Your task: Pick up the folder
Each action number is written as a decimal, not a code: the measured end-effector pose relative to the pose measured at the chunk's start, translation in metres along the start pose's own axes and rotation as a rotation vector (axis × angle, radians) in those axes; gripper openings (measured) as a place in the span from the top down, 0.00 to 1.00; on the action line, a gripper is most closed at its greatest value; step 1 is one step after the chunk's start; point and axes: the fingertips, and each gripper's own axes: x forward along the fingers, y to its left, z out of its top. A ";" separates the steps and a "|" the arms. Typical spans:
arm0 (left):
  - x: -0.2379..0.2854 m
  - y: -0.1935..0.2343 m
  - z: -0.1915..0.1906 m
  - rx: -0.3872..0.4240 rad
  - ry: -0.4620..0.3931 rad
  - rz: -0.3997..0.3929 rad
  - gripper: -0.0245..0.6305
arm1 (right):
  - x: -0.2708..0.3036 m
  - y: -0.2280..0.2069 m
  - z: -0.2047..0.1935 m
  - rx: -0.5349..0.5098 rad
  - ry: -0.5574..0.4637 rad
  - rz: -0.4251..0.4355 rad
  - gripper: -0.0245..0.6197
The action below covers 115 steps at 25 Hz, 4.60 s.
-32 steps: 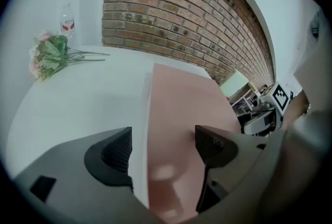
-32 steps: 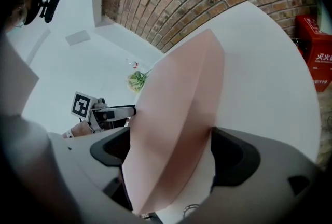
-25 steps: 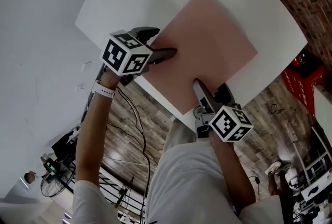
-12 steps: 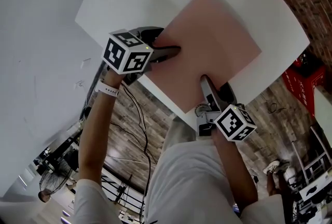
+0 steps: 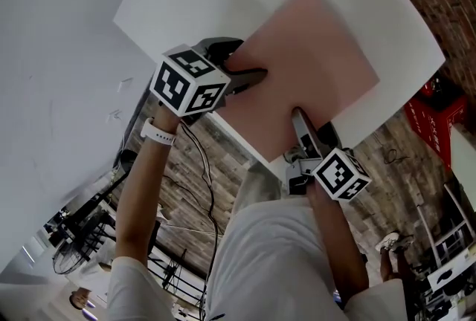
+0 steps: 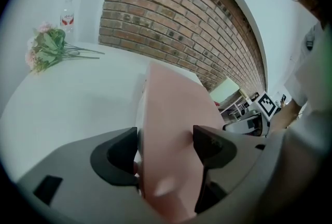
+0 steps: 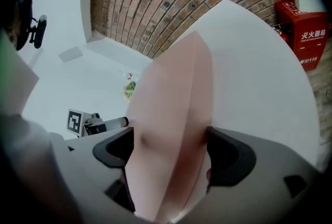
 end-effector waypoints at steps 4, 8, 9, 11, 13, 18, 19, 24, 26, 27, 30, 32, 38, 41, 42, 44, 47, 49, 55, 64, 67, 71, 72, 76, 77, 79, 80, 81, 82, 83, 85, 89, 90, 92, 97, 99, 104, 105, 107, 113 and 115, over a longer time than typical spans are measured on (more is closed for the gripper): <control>-0.011 -0.012 0.004 0.014 -0.025 0.019 0.43 | -0.009 0.006 0.001 -0.008 -0.011 0.025 0.29; -0.030 -0.024 0.008 0.020 -0.068 0.047 0.43 | -0.017 0.017 0.004 -0.039 -0.023 0.058 0.29; -0.035 -0.027 0.009 0.024 -0.078 0.057 0.43 | -0.019 0.019 0.004 -0.045 -0.023 0.065 0.29; -0.045 -0.032 0.011 0.032 -0.095 0.081 0.43 | -0.022 0.024 0.005 -0.055 -0.022 0.076 0.30; -0.055 -0.038 0.013 0.041 -0.114 0.108 0.43 | -0.025 0.029 0.006 -0.071 -0.021 0.081 0.31; -0.077 -0.050 0.018 0.060 -0.158 0.172 0.44 | -0.032 0.043 0.010 -0.127 -0.015 0.101 0.33; -0.082 -0.053 0.019 0.059 -0.168 0.181 0.44 | -0.035 0.047 0.011 -0.136 -0.015 0.108 0.33; -0.107 -0.063 0.022 0.031 -0.221 0.220 0.44 | -0.046 0.069 0.017 -0.192 -0.013 0.140 0.33; -0.117 -0.067 0.024 0.017 -0.252 0.237 0.44 | -0.051 0.077 0.021 -0.230 -0.014 0.153 0.33; -0.122 -0.069 0.025 0.008 -0.270 0.245 0.44 | -0.053 0.081 0.024 -0.251 -0.016 0.159 0.33; -0.134 -0.075 0.025 -0.027 -0.330 0.267 0.44 | -0.062 0.093 0.031 -0.320 -0.026 0.173 0.33; -0.143 -0.080 0.025 -0.050 -0.368 0.279 0.44 | -0.067 0.102 0.036 -0.367 -0.030 0.183 0.33; -0.172 -0.095 0.026 -0.086 -0.478 0.309 0.44 | -0.084 0.132 0.045 -0.495 -0.024 0.217 0.33; -0.192 -0.102 0.025 -0.090 -0.543 0.334 0.44 | -0.093 0.152 0.045 -0.550 -0.024 0.238 0.33; -0.199 -0.104 0.025 -0.095 -0.563 0.340 0.44 | -0.096 0.159 0.046 -0.572 -0.030 0.245 0.33; -0.210 -0.110 0.025 -0.102 -0.601 0.348 0.44 | -0.103 0.171 0.047 -0.616 -0.040 0.256 0.33; -0.226 -0.117 0.025 -0.104 -0.659 0.363 0.44 | -0.112 0.187 0.049 -0.674 -0.048 0.277 0.33; -0.237 -0.122 0.024 -0.107 -0.697 0.372 0.44 | -0.118 0.197 0.048 -0.708 -0.049 0.295 0.33; -0.260 -0.143 0.022 -0.120 -0.806 0.403 0.44 | -0.140 0.222 0.051 -0.818 -0.077 0.343 0.33; -0.287 -0.169 0.035 -0.101 -0.918 0.446 0.45 | -0.168 0.252 0.065 -0.920 -0.117 0.380 0.33; -0.296 -0.179 0.040 -0.082 -0.958 0.451 0.45 | -0.180 0.262 0.068 -0.963 -0.141 0.393 0.33; -0.309 -0.192 0.044 -0.060 -1.018 0.458 0.45 | -0.197 0.277 0.072 -1.019 -0.186 0.414 0.33; -0.312 -0.196 0.045 -0.054 -1.032 0.460 0.45 | -0.202 0.280 0.072 -1.032 -0.200 0.421 0.33; -0.323 -0.211 0.048 -0.024 -1.084 0.468 0.45 | -0.220 0.292 0.074 -1.088 -0.244 0.440 0.33; -0.324 -0.214 0.049 -0.019 -1.094 0.466 0.45 | -0.224 0.295 0.075 -1.100 -0.255 0.442 0.33; -0.325 -0.220 0.050 -0.013 -1.107 0.456 0.45 | -0.233 0.297 0.076 -1.119 -0.277 0.439 0.33; -0.325 -0.222 0.051 -0.009 -1.111 0.450 0.45 | -0.237 0.298 0.076 -1.125 -0.287 0.436 0.33; -0.326 -0.225 0.052 -0.003 -1.114 0.446 0.45 | -0.240 0.299 0.076 -1.128 -0.296 0.434 0.33; -0.328 -0.228 0.053 0.004 -1.117 0.445 0.45 | -0.244 0.300 0.076 -1.129 -0.305 0.434 0.33; -0.330 -0.230 0.054 0.013 -1.120 0.446 0.45 | -0.247 0.301 0.076 -1.130 -0.312 0.437 0.33; -0.333 -0.236 0.055 0.030 -1.126 0.449 0.45 | -0.253 0.302 0.076 -1.134 -0.328 0.442 0.34; -0.335 -0.244 0.056 0.045 -1.138 0.444 0.45 | -0.264 0.303 0.075 -1.149 -0.360 0.446 0.34; -0.335 -0.246 0.056 0.047 -1.140 0.442 0.45 | -0.266 0.303 0.076 -1.152 -0.366 0.445 0.34; -0.334 -0.248 0.058 0.050 -1.139 0.436 0.45 | -0.269 0.303 0.077 -1.160 -0.373 0.440 0.34; -0.329 -0.255 0.058 0.067 -1.120 0.418 0.45 | -0.277 0.296 0.077 -1.165 -0.380 0.427 0.34; -0.328 -0.257 0.057 0.068 -1.117 0.413 0.45 | -0.279 0.294 0.075 -1.159 -0.384 0.427 0.34; -0.324 -0.259 0.057 0.054 -1.117 0.411 0.45 | -0.283 0.291 0.077 -1.177 -0.393 0.423 0.34; -0.322 -0.259 0.057 0.049 -1.115 0.407 0.45 | -0.283 0.291 0.077 -1.181 -0.396 0.420 0.34; -0.321 -0.258 0.057 0.044 -1.112 0.404 0.45 | -0.283 0.290 0.078 -1.180 -0.398 0.418 0.35; -0.319 -0.263 0.059 0.053 -1.113 0.400 0.45 | -0.287 0.286 0.080 -1.163 -0.400 0.426 0.35; -0.316 -0.264 0.060 0.051 -1.109 0.392 0.45 | -0.288 0.282 0.081 -1.150 -0.400 0.420 0.35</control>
